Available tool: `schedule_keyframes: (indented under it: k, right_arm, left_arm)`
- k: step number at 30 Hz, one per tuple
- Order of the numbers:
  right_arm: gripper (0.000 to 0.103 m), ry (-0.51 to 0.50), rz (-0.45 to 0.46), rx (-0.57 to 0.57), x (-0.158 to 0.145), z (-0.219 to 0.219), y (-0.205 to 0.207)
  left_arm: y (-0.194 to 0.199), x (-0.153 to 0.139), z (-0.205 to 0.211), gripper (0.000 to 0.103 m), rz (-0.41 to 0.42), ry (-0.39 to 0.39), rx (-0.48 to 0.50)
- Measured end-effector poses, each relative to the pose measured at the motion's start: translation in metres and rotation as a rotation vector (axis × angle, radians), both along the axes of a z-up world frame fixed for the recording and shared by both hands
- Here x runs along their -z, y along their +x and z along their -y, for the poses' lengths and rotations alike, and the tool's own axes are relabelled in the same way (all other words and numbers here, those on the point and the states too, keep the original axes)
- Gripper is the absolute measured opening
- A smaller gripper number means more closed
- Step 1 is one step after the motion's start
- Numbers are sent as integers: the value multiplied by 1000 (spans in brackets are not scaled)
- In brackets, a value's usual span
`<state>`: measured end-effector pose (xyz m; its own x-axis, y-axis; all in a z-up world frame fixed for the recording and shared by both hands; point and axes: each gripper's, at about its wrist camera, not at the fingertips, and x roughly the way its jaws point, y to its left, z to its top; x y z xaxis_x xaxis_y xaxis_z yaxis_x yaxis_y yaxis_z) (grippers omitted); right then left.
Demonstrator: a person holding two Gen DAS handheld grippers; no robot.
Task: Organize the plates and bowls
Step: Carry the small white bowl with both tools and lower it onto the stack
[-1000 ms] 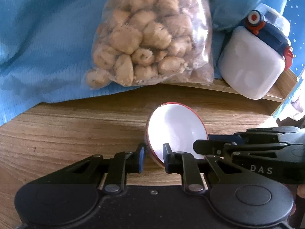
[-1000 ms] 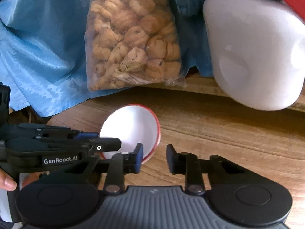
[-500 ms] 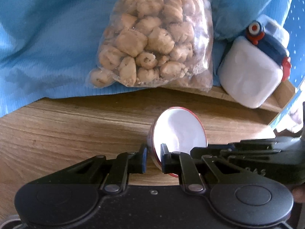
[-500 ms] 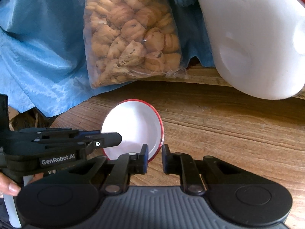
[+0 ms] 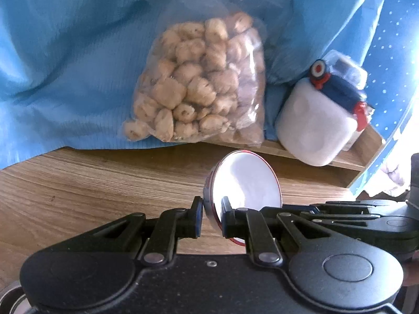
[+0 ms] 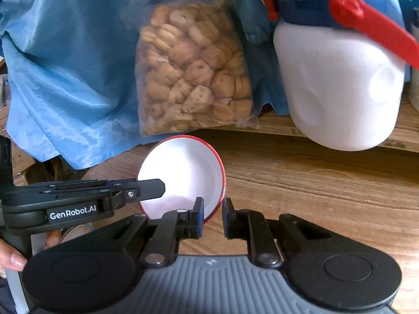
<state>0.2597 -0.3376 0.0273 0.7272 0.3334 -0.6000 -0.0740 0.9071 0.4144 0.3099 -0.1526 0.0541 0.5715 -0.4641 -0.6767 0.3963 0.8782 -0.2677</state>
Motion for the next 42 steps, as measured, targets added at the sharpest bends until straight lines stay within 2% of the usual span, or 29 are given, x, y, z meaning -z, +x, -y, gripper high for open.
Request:
schedule_keyframes:
  k: [12, 22, 28, 42]
  right_arm:
    - [17, -11, 19, 24, -29, 6, -62]
    - [17, -70, 47, 68, -48, 7, -114]
    - [18, -79, 37, 82, -49, 7, -129]
    - [18, -83, -5, 67, -41, -4, -162]
  left_arm:
    - [-58, -27, 8, 14, 56, -32, 57]
    - [-87, -30, 18, 14, 31, -59, 116]
    - [-97, -26, 21, 14, 12, -64, 137]
    - [-133, -18, 18, 15, -3, -20, 184]
